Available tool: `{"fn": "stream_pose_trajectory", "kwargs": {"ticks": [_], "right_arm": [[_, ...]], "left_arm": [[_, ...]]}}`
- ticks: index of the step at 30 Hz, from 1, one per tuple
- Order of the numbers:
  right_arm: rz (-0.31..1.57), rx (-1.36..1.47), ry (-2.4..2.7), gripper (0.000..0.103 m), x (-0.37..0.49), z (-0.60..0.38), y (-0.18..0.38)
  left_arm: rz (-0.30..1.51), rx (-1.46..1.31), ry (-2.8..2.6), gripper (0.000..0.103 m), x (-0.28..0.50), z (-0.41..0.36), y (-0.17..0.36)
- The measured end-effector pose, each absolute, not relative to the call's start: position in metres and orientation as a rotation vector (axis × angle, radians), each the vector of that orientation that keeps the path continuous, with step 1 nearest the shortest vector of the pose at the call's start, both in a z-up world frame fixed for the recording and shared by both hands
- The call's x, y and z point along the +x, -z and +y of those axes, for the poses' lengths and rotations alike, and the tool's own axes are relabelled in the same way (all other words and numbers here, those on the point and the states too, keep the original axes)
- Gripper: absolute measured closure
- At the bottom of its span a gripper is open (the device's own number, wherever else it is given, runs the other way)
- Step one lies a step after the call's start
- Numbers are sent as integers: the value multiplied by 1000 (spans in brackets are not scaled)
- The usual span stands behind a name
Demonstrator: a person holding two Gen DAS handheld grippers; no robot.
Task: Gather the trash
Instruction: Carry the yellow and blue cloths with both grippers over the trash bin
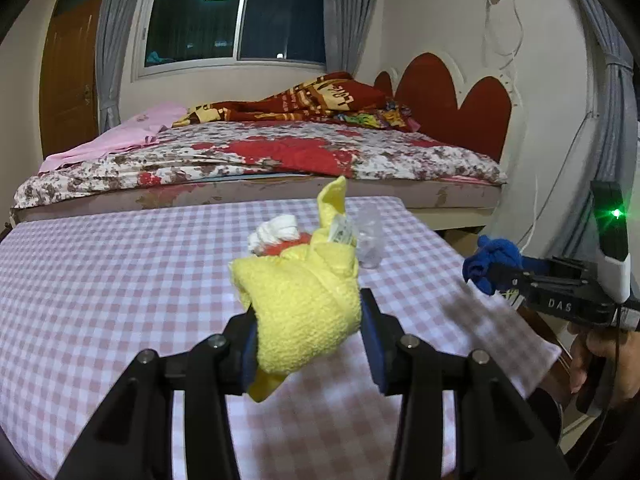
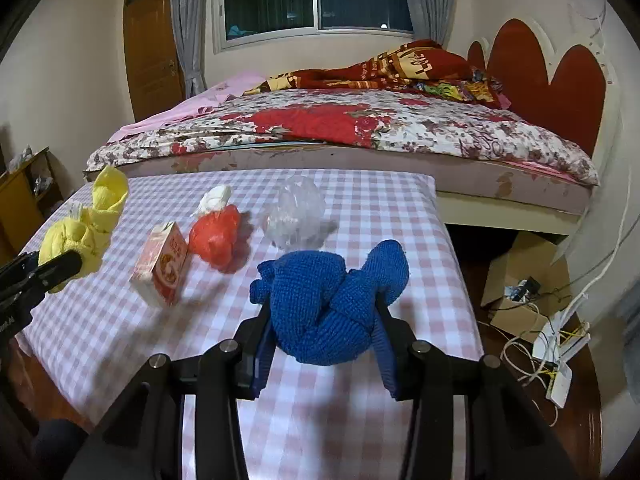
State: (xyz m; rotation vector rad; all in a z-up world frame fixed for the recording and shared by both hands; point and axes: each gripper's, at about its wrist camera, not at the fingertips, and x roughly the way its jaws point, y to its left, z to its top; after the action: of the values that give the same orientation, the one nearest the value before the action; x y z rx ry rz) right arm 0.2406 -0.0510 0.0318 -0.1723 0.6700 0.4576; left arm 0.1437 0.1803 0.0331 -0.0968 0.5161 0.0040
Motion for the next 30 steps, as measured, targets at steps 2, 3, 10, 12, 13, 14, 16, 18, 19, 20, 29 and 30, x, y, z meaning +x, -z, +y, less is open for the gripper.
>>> {"fn": "stream_pose_trajectory", "kwargs": {"ticks": [2,3,10,12,13,14,16,18,19,20,29,30], "right_arm": [[665,-175,-454,58,231,-58,-33],[664,-174,-453,58,228,-61,-34],[643,-155,-438,58,196,-91,-40],[637,-149,-435,58,187,-101,-42],[634,-147,-433,58,183,-105,-42],[629,-147,-430,58,178,-110,-42],[623,-145,-421,58,170,-121,-43],[612,-143,-407,58,163,-133,-44],[608,-142,-398,58,160,-139,-44],[606,-140,-390,58,158,-144,-43],[613,-109,-313,58,144,-191,-39],[612,-109,-307,58,142,-195,-39]], "left_arm": [[512,-102,4,59,137,173,-33],[510,-103,7,59,133,169,-33],[509,-101,54,59,111,137,-33],[511,-97,70,59,106,126,-33],[512,-96,81,59,105,120,-32],[514,-92,93,59,103,113,-31],[520,-86,114,59,99,101,-28],[525,-82,135,59,97,89,-26],[529,-81,146,59,97,83,-25],[534,-78,158,59,97,76,-23],[553,-37,245,59,100,28,-19],[553,-34,251,59,99,23,-18]]}}
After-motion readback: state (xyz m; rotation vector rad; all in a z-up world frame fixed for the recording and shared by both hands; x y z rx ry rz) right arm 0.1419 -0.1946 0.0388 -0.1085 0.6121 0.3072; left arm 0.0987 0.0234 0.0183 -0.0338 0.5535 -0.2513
